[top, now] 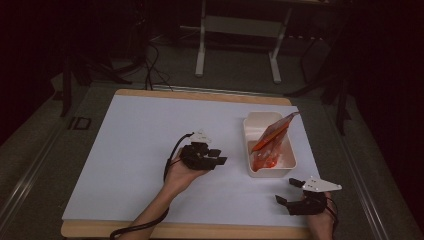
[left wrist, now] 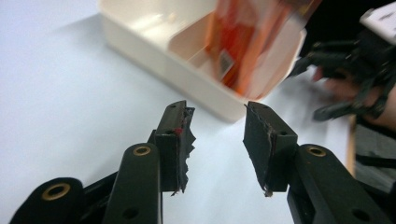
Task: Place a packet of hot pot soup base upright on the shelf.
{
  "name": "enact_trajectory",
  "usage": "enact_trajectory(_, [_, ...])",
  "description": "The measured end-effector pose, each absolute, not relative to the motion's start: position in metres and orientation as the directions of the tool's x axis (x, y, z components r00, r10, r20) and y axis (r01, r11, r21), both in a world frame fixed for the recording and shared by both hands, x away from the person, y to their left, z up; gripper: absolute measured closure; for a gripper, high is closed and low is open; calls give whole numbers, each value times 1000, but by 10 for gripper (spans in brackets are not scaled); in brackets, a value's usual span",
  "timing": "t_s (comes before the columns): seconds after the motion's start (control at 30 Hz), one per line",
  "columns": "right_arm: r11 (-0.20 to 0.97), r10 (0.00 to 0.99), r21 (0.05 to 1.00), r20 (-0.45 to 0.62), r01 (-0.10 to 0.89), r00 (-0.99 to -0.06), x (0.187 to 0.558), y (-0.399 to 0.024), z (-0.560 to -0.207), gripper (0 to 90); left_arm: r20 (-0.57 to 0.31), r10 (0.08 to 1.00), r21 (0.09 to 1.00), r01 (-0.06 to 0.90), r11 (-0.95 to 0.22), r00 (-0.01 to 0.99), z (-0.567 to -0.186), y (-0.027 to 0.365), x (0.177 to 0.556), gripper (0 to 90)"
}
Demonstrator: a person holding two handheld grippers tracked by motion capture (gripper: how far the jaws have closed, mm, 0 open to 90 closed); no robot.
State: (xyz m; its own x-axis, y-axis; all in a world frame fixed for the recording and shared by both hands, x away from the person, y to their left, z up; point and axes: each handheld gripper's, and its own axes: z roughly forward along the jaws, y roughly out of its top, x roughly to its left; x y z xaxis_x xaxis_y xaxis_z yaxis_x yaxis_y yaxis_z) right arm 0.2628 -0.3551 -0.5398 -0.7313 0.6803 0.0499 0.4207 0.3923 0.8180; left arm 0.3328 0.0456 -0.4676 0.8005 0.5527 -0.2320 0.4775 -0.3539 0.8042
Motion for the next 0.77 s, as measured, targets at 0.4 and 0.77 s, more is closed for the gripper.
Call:
enact_trajectory(0.4, [390,680,818,54,423,-731,263,-355,-540,115,-122,646,781,475,-406,754,-507,82,317,591])
enact_trajectory(0.77, [388,687,818,51,425,-725,263,-355,-539,115,-72,733,751,520,-407,677,-522,134,302,578])
